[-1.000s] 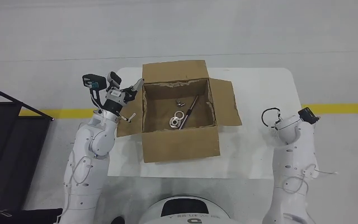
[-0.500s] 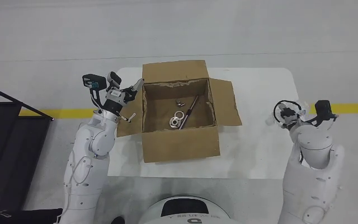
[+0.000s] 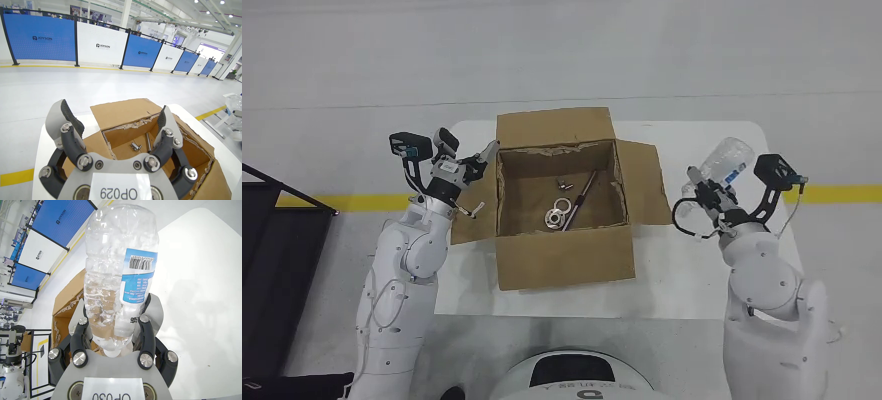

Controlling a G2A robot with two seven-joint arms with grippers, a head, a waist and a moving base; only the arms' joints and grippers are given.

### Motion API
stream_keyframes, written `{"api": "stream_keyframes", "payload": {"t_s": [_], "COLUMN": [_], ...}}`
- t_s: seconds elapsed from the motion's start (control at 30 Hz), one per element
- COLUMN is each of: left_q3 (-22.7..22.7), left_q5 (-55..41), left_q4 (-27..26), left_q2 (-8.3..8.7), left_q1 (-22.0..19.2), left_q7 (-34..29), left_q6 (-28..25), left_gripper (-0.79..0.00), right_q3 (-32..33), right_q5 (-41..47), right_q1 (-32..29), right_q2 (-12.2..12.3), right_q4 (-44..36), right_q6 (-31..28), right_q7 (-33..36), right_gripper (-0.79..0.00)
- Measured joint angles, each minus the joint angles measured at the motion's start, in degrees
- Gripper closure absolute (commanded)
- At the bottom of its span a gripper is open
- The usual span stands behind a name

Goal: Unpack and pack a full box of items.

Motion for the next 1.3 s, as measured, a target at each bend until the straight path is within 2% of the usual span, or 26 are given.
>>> {"api": "stream_keyframes", "payload": {"t_s": [0.23, 0.33, 0.47, 0.67, 0.8, 0.9, 1.0, 1.13, 1.3], "left_q3": [0.0, 0.0, 0.0, 0.0, 0.0, 0.0, 0.0, 0.0, 0.0], "left_q5": [0.0, 0.0, 0.0, 0.0, 0.0, 0.0, 0.0, 0.0, 0.0], "left_q4": [0.0, 0.0, 0.0, 0.0, 0.0, 0.0, 0.0, 0.0, 0.0], "left_q2": [0.00, 0.00, 0.00, 0.00, 0.00, 0.00, 0.00, 0.00, 0.00], "left_q1": [0.0, 0.0, 0.0, 0.0, 0.0, 0.0, 0.0, 0.0, 0.0], "left_q7": [0.0, 0.0, 0.0, 0.0, 0.0, 0.0, 0.0, 0.0, 0.0], "left_q6": [0.0, 0.0, 0.0, 0.0, 0.0, 0.0, 0.0, 0.0, 0.0], "left_gripper": [-0.785, -0.785, -0.785, -0.785, -0.785, -0.785, -0.785, -0.785, -0.785], "right_q3": [-0.8, -7.1, -18.1, -32.4, -40.0, -42.2, -43.3, -45.1, -47.4], "right_q5": [-0.9, -9.8, -19.2, -24.4, -27.5, -26.9, -25.9, -25.4, -26.9], "right_q1": [0.0, 1.5, 7.8, 21.0, 29.0, 33.3, 37.2, 40.9, 44.9], "right_q2": [0.2, 0.7, 0.6, -0.7, -2.1, -3.0, -3.6, -4.3, -5.4], "right_q4": [0.4, 1.0, 3.4, 13.4, 24.7, 32.6, 39.8, 46.6, 54.1], "right_q6": [-0.9, -5.8, -7.4, -6.5, -3.6, -1.7, -2.6, -4.1, -3.1], "right_q7": [0.2, 2.6, 7.0, 12.2, 16.0, 19.1, 24.7, 29.6, 33.4], "right_gripper": [0.000, 0.000, 0.000, 0.000, 0.000, 0.000, 0.000, 0.000, 0.000]}}
